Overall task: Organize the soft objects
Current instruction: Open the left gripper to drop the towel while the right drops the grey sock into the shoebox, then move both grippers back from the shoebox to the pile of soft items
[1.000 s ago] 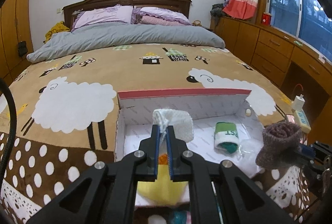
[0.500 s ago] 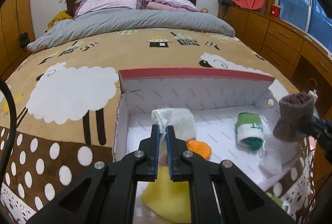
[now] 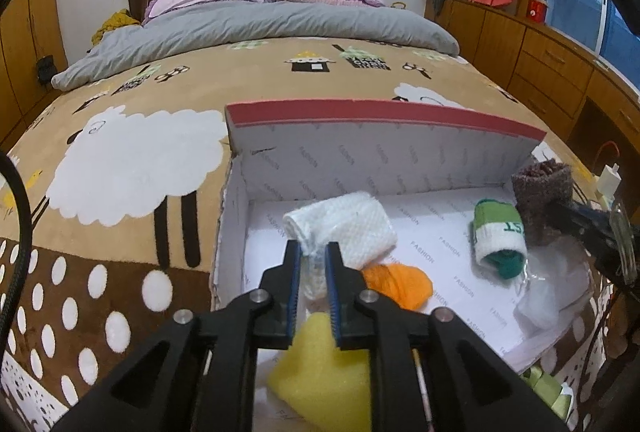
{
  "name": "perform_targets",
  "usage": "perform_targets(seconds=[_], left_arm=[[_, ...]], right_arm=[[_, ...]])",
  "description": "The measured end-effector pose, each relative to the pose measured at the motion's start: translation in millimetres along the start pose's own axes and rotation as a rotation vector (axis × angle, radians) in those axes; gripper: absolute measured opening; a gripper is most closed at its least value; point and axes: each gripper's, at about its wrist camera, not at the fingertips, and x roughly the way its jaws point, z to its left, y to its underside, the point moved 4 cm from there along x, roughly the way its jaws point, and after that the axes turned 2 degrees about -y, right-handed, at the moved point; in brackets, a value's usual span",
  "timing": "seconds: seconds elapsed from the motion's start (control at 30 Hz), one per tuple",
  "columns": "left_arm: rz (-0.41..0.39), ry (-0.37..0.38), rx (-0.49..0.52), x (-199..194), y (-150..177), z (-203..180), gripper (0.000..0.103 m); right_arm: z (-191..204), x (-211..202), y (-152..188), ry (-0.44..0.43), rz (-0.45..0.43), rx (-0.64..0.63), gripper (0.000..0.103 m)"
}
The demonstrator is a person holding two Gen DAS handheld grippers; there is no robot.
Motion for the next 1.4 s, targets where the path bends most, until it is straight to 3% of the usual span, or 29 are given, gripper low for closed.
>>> perform_targets(seconds=[0.07,0.27,0.43,0.57,1.1,1.4], left_arm=[[0.005,0.003,0.001,0,0,-1,0.021],[0.011,0.016,0.008,-3,1,-5,0.05],[0.008,0.005,0.008,-10,0,-5,0.055],[-0.014,0.0,0.012,-19,-1,-6,0.067],[-0.08,-0.036,-0.03,-63,1,5,0.07],[-0.093,-0.03,-0.069,-95,13,11,0.073]], right_arm=[[-1,1,1,-0.011,-0.003,0.012,0.026],[1,-4,0,-0.022,-0.027,0.016,0.039],[3,-12,-2,-0.033,-0.065,0.021,0.052],[6,-20,-2,-0.053,-0.081,0.027,0.056],[6,-48,12,-0.019,-0.102,0.049,0.056],[13,-66,22,-0.078,-0.099,0.08,0.056]])
